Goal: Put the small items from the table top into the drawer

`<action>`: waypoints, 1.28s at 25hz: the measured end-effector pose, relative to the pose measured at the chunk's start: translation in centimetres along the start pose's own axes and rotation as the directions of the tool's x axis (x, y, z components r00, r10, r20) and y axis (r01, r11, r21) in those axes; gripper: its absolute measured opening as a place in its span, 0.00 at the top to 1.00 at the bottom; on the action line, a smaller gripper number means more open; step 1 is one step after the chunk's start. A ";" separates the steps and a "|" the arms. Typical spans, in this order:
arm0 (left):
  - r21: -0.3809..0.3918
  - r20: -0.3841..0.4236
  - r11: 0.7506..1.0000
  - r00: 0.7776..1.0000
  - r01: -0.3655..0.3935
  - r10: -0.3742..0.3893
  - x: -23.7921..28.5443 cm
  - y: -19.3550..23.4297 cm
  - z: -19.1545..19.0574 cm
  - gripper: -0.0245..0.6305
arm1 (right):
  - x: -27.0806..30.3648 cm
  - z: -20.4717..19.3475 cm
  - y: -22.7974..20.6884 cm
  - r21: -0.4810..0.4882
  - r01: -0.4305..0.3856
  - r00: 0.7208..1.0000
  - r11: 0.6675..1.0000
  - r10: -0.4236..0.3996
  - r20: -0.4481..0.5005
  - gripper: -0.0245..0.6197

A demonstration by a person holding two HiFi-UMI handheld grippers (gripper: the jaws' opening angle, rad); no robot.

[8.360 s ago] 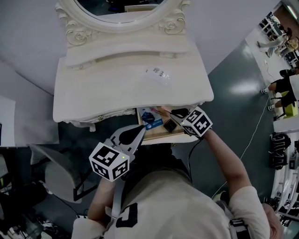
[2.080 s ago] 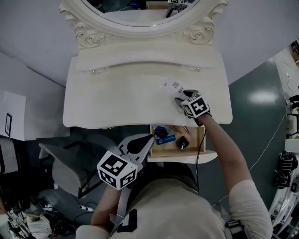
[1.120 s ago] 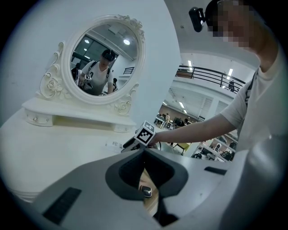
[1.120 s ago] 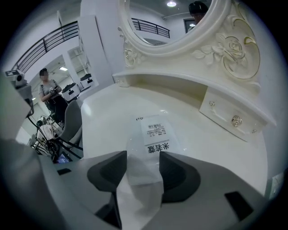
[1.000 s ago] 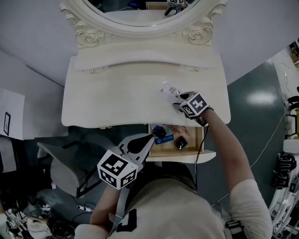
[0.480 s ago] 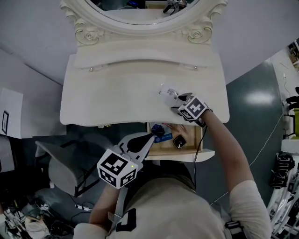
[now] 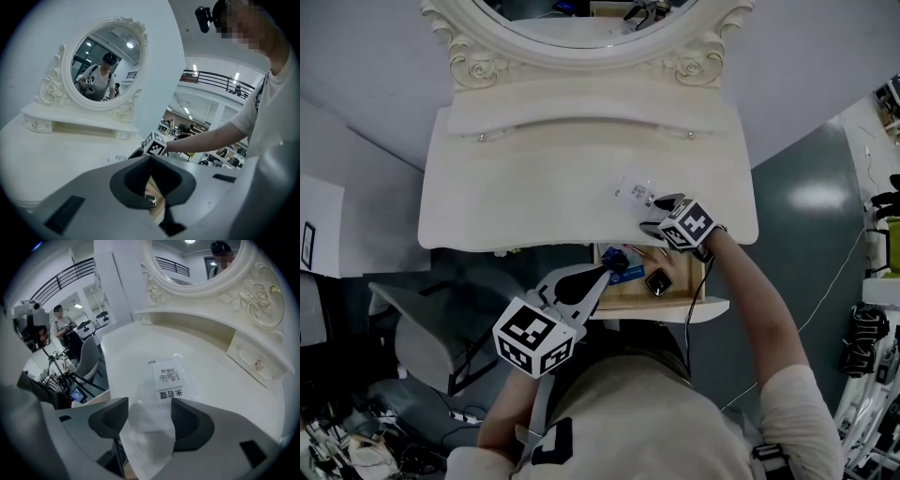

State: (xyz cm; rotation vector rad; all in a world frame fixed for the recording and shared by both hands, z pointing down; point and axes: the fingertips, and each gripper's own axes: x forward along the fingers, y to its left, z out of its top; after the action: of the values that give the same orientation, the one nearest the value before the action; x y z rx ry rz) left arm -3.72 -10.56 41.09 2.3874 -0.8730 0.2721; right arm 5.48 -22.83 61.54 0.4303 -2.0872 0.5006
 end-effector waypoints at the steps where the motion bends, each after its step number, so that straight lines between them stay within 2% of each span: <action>1: 0.001 0.000 1.000 1.000 0.001 -0.001 -0.1 0.0 0.0 0.88 | 0.0 -0.1 0.3 -0.014 0.001 1.000 1.000 -0.001 -0.003 0.54; 12: 0.023 -0.004 0.999 1.000 0.025 -0.025 -0.4 -1.1 -0.3 0.88 | -0.2 -1.1 2.5 -0.029 0.016 0.999 0.999 -0.015 0.040 0.54; 21: 0.028 -0.004 0.999 0.999 0.035 -0.035 -1.1 -1.6 -0.9 0.88 | -0.1 -2.0 4.0 -0.093 0.089 0.995 0.992 -0.084 0.055 0.54; 27: 0.038 -0.008 0.998 0.999 0.049 -0.049 -1.5 -2.1 -1.5 0.88 | 0.0 -2.7 5.1 -0.192 0.152 0.988 0.970 -0.147 0.044 0.54; 32: 0.043 -0.011 0.998 0.999 0.047 -0.047 -2.0 -2.4 -1.8 0.88 | 0.2 -3.2 5.3 -0.290 0.233 0.972 0.928 -0.231 0.042 0.54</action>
State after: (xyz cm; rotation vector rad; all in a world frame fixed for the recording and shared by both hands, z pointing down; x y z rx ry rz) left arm -3.70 -6.99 40.72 2.4409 -0.8131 0.2863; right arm 5.09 -16.70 62.36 0.4955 -2.0417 0.0467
